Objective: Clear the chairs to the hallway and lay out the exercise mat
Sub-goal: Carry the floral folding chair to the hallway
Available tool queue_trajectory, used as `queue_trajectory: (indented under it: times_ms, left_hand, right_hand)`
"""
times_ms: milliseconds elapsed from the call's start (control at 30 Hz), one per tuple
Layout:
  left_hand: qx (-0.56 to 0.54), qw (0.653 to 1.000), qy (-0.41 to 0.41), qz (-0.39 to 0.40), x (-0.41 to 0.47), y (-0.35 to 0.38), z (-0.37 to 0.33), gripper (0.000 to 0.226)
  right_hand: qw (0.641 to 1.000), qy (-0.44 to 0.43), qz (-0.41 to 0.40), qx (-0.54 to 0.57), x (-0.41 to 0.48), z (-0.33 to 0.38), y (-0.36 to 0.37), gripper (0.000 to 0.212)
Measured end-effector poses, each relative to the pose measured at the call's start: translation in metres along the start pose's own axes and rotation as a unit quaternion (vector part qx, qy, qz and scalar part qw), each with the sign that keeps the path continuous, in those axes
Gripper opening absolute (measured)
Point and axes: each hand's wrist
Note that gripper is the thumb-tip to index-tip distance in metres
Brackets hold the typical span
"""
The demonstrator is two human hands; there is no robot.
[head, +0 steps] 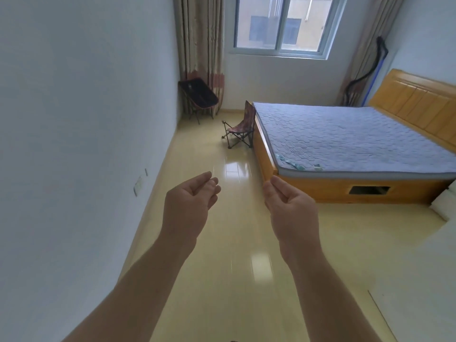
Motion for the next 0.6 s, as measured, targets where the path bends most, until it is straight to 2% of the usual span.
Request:
queue_trajectory:
  times_ms: [300, 600]
  left_hand:
    - [0.028, 0.999, 0.017, -0.039, 0.198, 0.047, -0.024, 0.021]
    - [0.043, 0.998, 0.011, -0.049, 0.401, 0.038, -0.011, 0.021]
  right_hand:
    - [0.998, 0.006, 0.062, -0.021, 0.201, 0.007, 0.097, 0.045]
    - [0.996, 0.001, 0.087, -0.035, 0.367, -0.025, 0.221, 0.047]
Point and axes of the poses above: each hand's wrist, its own x-axis towards the middle knuckle, its own y-axis out of the palm, z = x × y, and after that the axes turned 4 degrees about -x, right-handed
